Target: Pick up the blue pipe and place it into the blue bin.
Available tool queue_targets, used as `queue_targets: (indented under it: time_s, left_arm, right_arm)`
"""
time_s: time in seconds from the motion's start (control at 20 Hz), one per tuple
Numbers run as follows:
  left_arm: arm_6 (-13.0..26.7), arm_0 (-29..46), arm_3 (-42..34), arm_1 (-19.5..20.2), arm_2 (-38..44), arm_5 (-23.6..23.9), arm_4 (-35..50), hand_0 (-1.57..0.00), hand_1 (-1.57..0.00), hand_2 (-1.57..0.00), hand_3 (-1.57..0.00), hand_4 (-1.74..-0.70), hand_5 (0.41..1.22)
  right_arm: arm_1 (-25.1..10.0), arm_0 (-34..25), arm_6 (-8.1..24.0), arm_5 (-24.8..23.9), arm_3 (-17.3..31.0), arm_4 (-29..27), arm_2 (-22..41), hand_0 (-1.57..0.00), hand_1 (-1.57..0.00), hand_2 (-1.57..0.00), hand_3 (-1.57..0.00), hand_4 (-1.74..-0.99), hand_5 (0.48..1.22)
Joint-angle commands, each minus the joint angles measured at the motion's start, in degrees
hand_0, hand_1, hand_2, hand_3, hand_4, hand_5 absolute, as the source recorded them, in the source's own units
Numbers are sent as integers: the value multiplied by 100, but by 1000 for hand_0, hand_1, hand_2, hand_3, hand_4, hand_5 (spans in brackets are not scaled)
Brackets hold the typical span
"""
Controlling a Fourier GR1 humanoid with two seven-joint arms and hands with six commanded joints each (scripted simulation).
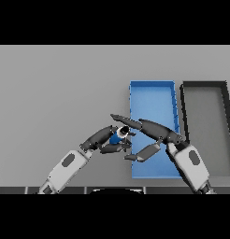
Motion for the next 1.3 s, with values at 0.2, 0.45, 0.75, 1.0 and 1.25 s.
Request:
queue_targets:
  time_s: [0.2, 0.45, 0.75, 1.0, 1.25]
  left_arm:
    - [16, -73, 214, -49, 65, -157, 86, -1571, -1571, -1571, -1517, -1731, 1221]
    - [131, -22, 103, -7, 86, -287, 194, -1571, -1571, -1571, -1474, -1720, 1221]
    - [165, -102, -12, 147, -115, -74, -550, -895, -867, -845, -656, -1637, 1221]
    - [11, 86, -98, -54, 88, -182, 34, -1349, -1340, -1333, -527, -1707, 1209]
    - [-108, -64, 19, 49, 60, -100, -82, -1498, -1453, -1493, -527, -1730, 1217]
  right_arm:
    - [410, -583, 437, -84, 396, -7, 240, 1, 1, 1, 1, -1225, 515]
    - [640, -936, 409, 161, 858, 10, 342, -14, -36, -68, -11, -1241, 516]
    - [855, -1225, 523, 382, 1104, -49, 549, -872, -886, -886, -701, -1503, 573]
    - [952, -1034, 511, 182, 1069, -269, 545, -1342, -1346, -1346, -1267, -1464, 891]
    - [1129, -950, 151, 266, 930, 342, 556, -1496, -1497, -1497, -1471, -1469, 1113]
